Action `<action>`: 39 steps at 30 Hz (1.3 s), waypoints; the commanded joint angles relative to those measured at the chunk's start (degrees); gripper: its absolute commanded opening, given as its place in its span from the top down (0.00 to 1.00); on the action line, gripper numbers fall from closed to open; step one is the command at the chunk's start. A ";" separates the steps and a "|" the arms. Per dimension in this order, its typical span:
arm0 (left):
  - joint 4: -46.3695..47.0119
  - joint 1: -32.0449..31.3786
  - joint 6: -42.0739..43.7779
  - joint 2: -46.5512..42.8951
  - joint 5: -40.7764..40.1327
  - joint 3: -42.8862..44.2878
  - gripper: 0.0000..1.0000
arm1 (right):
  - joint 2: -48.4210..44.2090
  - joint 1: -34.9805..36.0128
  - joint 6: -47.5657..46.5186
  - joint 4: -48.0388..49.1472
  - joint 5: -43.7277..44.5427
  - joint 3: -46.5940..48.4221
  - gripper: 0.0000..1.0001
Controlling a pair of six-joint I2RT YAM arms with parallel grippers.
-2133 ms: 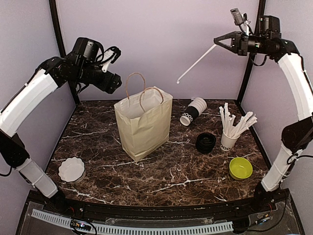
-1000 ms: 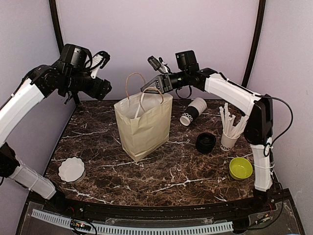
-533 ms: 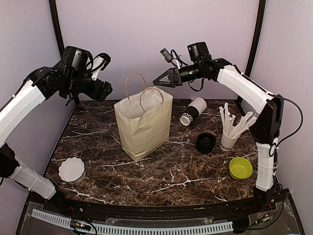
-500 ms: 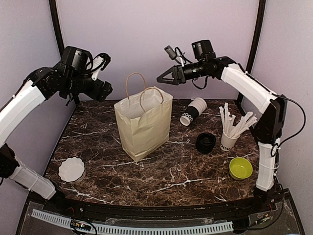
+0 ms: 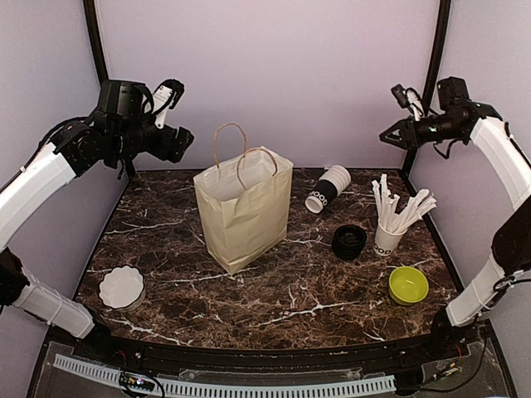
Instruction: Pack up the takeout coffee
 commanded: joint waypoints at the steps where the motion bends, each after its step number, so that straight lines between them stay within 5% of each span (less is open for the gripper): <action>1: 7.96 -0.07 1.07 -2.91 0.00 -2.03 0.11 | -7.32 -8.76 -7.48 -8.37 -0.60 -9.11 0.58; 10: 8.07 -0.07 0.65 -0.45 2.22 -0.14 0.12 | -15.84 -9.87 -28.55 -21.05 2.80 -20.56 0.49; 23: 6.00 -0.07 -0.54 -3.35 1.53 -1.67 0.12 | -10.19 -2.16 -24.76 -14.31 13.69 -22.07 0.61; 31: 6.15 -0.07 -0.03 -2.54 1.76 -1.58 0.12 | -8.51 -1.77 -23.68 -13.73 13.97 -20.87 0.77; 36: 5.57 -0.07 0.12 -1.99 2.11 -1.11 0.12 | -7.87 -1.73 -23.50 -15.66 13.25 -18.34 0.99; 39: 5.70 -0.07 0.46 -1.86 2.13 -0.98 0.12 | -8.01 -1.70 -23.06 -18.37 11.27 -13.79 1.00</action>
